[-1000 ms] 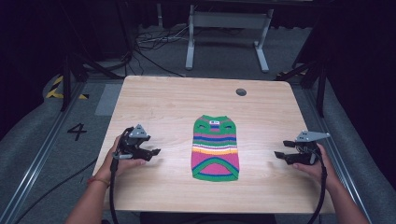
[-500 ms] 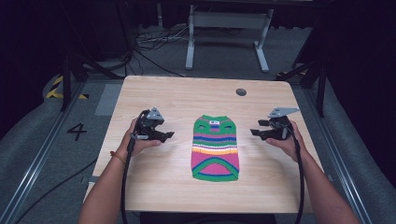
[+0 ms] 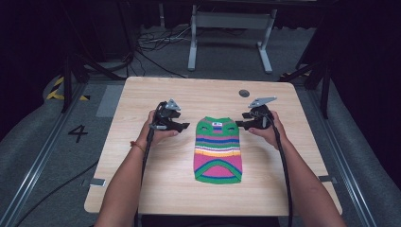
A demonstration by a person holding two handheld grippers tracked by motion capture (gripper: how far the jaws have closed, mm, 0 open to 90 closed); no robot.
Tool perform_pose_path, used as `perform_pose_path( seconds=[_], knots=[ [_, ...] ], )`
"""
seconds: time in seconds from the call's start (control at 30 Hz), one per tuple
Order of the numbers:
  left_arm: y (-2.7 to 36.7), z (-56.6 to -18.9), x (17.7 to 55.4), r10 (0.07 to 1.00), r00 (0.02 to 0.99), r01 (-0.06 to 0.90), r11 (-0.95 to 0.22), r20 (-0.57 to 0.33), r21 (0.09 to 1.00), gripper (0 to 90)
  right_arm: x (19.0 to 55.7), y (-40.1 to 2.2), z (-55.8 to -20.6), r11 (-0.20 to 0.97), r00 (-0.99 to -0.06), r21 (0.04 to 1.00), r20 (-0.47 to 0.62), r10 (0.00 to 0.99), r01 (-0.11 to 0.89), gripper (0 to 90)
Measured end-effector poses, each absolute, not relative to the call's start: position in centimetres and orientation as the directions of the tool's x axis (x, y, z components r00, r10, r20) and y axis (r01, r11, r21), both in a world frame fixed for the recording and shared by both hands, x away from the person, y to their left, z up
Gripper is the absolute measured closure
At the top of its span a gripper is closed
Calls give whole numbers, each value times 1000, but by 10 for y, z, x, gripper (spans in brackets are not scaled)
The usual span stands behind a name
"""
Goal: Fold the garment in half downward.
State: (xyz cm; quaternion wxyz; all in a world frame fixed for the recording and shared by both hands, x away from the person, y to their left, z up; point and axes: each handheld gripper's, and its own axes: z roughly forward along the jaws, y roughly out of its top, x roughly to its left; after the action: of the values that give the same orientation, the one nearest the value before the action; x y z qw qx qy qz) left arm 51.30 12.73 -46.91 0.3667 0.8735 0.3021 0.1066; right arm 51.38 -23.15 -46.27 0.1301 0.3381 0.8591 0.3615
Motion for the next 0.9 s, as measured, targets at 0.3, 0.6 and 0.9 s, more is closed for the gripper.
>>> perform_pose_path(
  seconds=[0.3, 0.6, 0.9],
  knots=[
    [88, -477, 535, 602, 798, 462, -564, -43, 685, 371, 530, -218, -477, 517, -730, 690, 23, 683, 506, 507],
    [60, -491, 548, 603, 795, 483, -558, -71, 675, 362, 539, -213, -491, 474, -697, 692, 60, 715, 545, 516],
    [55, -502, 549, 620, 781, 507, -553, -80, 661, 452, 545, -203, -498, 459, -678, 677, 80, 731, 574, 537]
  ],
)
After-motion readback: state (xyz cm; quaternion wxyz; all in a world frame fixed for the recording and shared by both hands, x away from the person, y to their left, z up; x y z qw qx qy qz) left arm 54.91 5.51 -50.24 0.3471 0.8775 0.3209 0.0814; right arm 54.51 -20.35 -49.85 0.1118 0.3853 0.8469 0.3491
